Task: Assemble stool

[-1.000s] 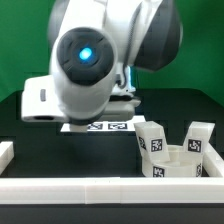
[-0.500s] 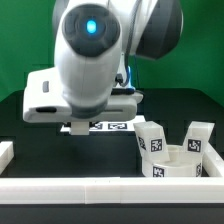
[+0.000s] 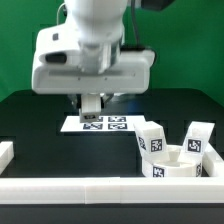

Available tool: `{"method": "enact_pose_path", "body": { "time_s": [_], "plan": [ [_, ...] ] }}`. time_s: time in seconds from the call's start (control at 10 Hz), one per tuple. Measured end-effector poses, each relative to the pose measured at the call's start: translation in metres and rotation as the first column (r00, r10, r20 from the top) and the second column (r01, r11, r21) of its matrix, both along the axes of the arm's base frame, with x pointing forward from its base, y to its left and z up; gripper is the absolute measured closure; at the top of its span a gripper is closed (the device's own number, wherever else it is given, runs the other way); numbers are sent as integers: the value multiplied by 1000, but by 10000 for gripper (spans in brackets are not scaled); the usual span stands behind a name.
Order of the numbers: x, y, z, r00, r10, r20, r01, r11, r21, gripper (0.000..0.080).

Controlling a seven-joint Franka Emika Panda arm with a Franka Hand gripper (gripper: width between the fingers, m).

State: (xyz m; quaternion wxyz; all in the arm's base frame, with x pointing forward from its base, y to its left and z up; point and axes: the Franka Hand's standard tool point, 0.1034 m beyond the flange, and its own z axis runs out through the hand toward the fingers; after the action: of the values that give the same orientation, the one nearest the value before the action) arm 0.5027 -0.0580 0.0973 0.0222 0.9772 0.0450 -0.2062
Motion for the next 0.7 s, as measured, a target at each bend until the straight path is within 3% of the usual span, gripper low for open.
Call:
{"method": "enact_pose_path", "body": {
  "time_s": [0.5, 0.7],
  "plan": [
    [10, -1, -3, 933, 26, 359, -29, 1000, 2, 473],
    [20, 13, 14, 883, 41, 468, -46, 999, -1, 473]
  ]
}}
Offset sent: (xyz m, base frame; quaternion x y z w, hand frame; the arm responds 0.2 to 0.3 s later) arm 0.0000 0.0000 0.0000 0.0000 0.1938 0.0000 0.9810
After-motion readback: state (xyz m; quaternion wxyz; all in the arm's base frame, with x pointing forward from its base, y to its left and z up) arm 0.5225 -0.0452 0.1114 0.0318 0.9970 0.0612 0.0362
